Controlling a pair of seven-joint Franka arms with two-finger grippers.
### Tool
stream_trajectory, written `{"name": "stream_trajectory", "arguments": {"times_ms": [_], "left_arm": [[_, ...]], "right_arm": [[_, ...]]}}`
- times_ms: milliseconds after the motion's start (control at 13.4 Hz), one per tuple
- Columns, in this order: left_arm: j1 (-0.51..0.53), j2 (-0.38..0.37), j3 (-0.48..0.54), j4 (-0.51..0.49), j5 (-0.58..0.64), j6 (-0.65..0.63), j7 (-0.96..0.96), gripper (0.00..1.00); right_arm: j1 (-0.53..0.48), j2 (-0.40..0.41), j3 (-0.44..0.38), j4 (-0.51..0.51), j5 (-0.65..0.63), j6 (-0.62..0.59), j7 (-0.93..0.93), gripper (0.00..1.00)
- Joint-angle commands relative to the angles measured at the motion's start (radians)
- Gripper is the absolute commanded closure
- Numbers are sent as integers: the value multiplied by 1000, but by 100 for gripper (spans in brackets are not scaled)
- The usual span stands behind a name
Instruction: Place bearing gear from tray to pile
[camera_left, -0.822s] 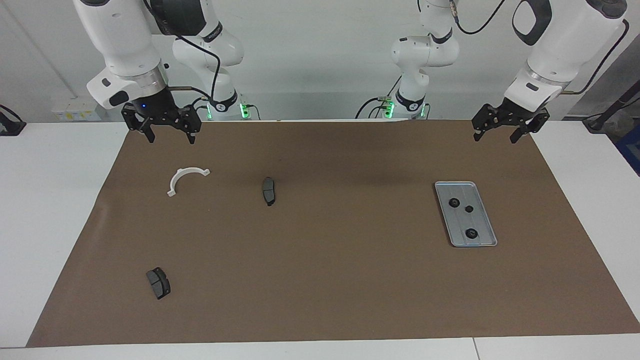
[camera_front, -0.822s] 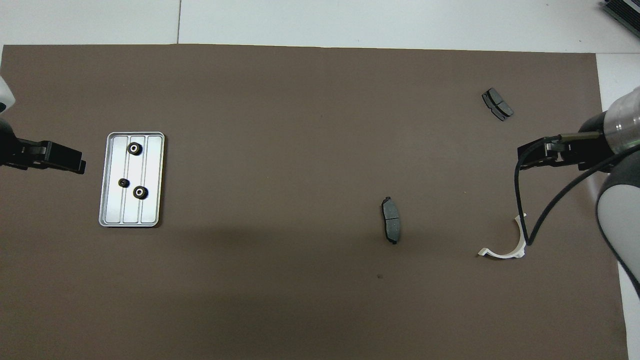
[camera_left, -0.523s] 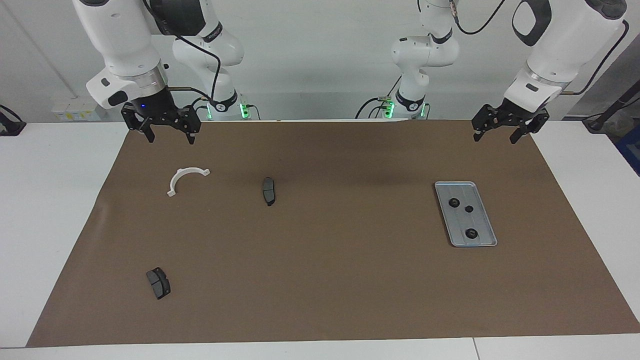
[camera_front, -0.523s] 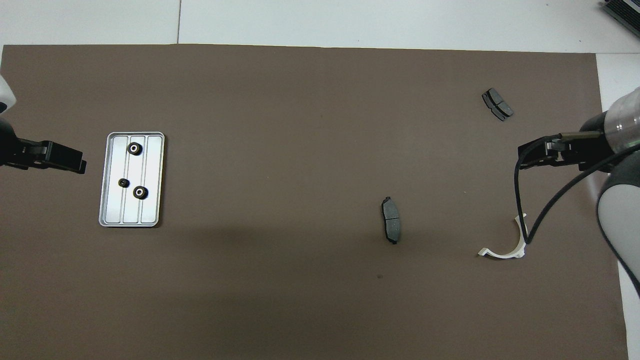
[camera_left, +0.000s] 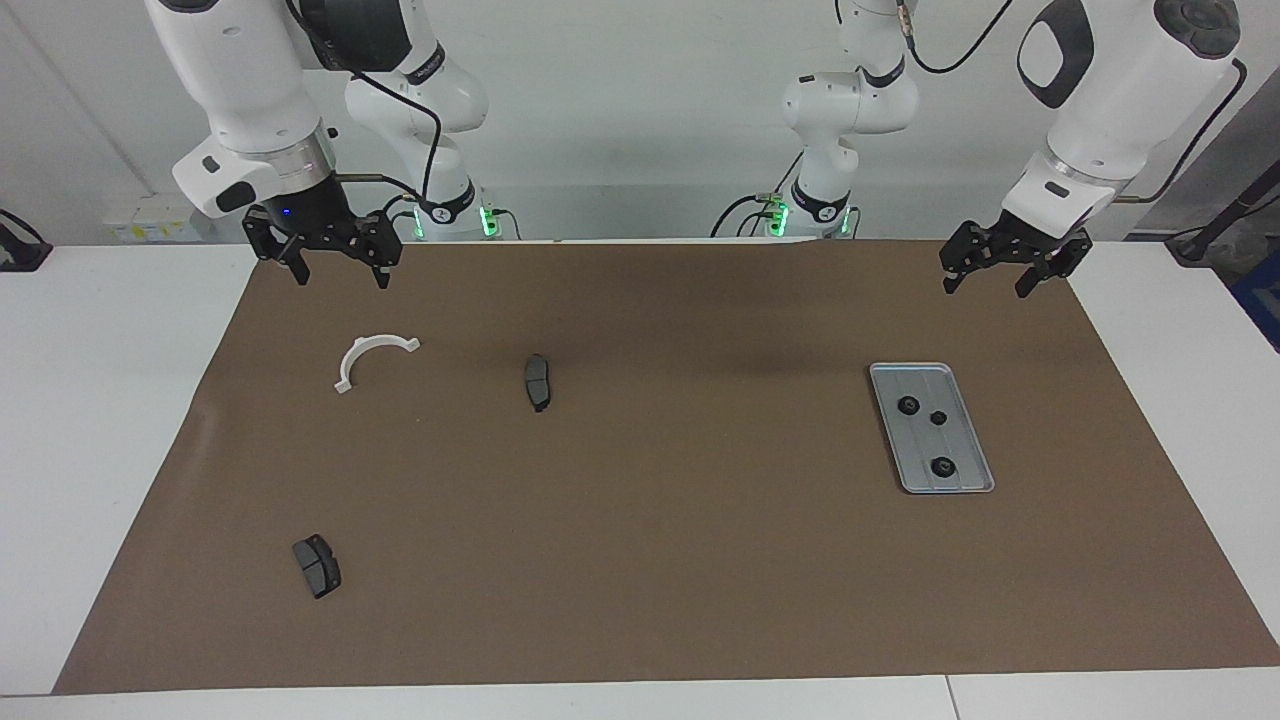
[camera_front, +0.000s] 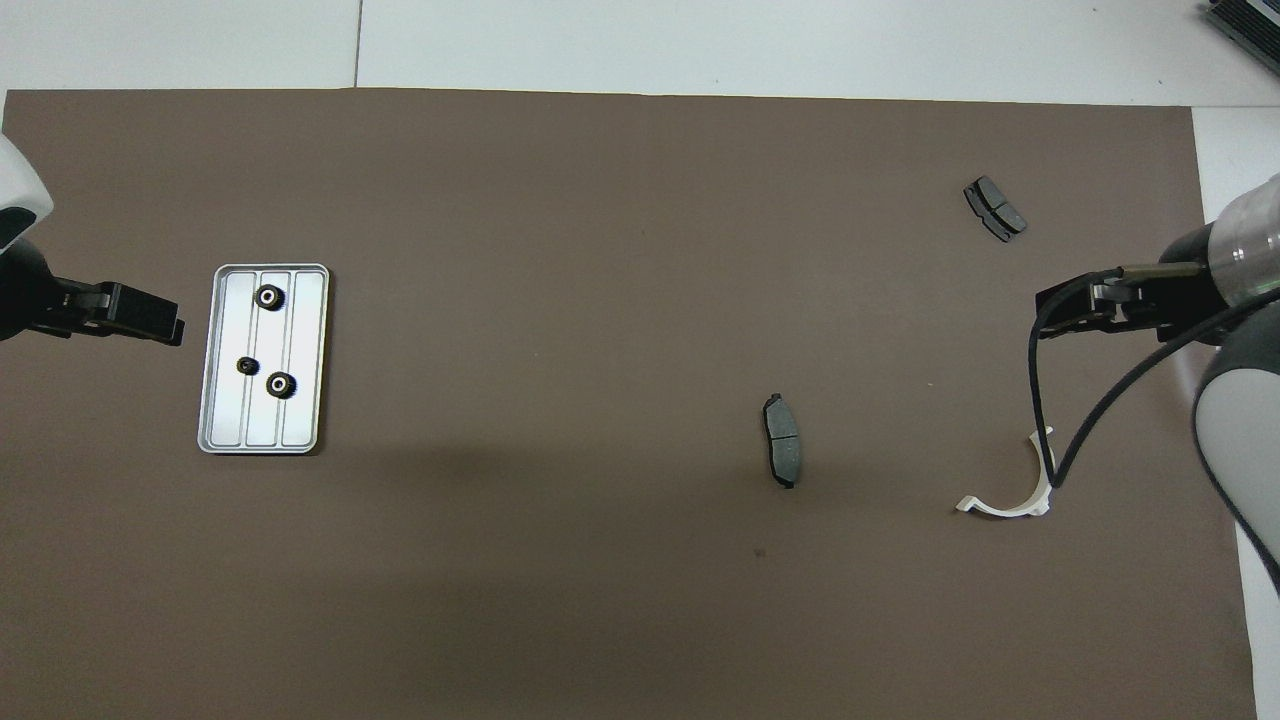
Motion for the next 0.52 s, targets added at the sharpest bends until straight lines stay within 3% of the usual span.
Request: {"name": "stream_trajectory", "arguments": {"times_ms": [0,448], "left_arm": [[8,-24,-1,-28,1,19,-4,0],[13,-24,-2,-28,1,19,-4,0]], "right_arm": [[-11,-14,7,-20,18,14,17,0],[-11,-15,7,-25,18,13,14,0]]}}
